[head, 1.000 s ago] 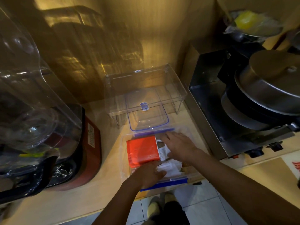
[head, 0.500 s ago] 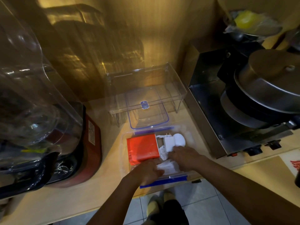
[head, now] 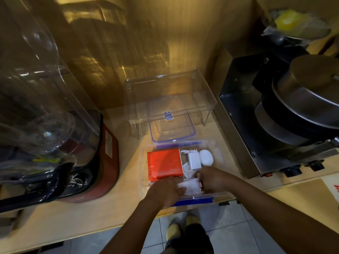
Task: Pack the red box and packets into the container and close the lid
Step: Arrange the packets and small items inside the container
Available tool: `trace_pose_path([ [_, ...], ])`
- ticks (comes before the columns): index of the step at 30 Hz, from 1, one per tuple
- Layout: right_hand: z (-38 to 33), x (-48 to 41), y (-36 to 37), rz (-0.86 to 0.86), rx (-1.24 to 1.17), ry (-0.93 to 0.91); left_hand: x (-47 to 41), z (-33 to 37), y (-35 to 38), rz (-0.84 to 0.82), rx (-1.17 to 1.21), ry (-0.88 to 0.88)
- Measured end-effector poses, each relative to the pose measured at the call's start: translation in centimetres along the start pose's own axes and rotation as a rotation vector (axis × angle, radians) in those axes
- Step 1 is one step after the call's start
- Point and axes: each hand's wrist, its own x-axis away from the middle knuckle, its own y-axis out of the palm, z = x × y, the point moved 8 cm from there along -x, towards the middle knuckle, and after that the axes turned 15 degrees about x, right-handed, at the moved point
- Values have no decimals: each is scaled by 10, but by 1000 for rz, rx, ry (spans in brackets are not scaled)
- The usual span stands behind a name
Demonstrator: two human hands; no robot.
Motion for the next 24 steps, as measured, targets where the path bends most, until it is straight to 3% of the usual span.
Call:
trace_pose_path([
  [8,-6,-5,12,-15,-57,124,0,-3,-2,89,-62,-35],
  [12,0,0,10,-7,3,108,3,-2,-5,134,-316,-51],
  [18,-7,4,16,-73,-76,90,10,-16,-7,162,-264,-237],
  [24,-4,5,11,-87,-88,88,20,-7,-18,331,-309,-187],
])
